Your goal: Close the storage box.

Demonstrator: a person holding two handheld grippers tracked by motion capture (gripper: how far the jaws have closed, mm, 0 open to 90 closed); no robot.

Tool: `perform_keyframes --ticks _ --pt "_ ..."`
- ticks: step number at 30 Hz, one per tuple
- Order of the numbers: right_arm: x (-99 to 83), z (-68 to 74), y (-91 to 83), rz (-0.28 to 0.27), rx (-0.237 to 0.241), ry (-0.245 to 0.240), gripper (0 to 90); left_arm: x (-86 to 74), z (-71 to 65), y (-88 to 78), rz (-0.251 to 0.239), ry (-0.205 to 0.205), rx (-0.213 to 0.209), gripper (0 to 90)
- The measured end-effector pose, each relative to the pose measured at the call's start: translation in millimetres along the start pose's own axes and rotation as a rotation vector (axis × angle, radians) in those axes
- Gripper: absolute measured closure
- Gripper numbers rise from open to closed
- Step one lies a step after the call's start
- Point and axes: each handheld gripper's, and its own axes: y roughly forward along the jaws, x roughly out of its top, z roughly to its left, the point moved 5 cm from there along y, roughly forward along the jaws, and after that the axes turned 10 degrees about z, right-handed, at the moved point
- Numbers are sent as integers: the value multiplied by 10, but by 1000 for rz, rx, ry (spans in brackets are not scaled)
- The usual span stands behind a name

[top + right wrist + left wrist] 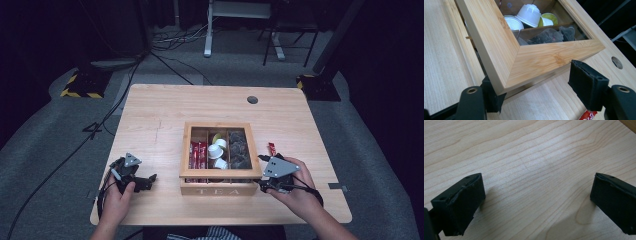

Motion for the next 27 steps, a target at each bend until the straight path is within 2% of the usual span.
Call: perform_keyframes --ticks 4,10,27 --pt "-35 17 17 20 10 -4 340 0 1 0 0 1 1 0" --pt "-82 45 19 8 70 51 346 0 1 0 0 2 1 0" --pt "-87 60 -5 22 113 61 330 1 1 0 0 1 1 0"
